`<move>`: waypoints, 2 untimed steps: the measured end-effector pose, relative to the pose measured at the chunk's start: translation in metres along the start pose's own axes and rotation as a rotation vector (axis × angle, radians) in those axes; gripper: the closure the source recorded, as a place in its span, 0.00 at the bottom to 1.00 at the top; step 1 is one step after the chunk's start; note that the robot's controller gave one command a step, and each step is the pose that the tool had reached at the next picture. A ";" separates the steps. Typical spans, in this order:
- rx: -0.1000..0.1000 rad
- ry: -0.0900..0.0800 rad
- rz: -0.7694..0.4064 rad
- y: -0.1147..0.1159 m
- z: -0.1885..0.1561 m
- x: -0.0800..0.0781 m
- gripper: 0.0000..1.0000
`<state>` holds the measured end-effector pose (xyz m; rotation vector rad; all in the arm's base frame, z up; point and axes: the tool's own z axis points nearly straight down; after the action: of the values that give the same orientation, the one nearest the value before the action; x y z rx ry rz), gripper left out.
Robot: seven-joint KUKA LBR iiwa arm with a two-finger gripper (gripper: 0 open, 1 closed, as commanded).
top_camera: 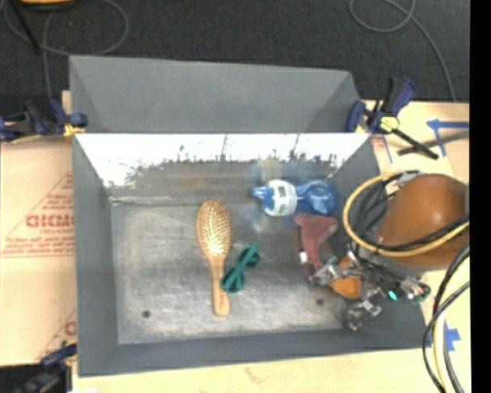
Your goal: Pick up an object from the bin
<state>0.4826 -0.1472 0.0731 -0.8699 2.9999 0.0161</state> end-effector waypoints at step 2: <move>0.000 0.021 -0.013 -0.019 -0.047 -0.023 0.00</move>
Offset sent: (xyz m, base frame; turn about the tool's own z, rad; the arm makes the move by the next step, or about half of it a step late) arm 0.0703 -0.0018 0.1105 -0.0370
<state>0.5116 -0.1518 0.1208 -0.8957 3.0135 0.0064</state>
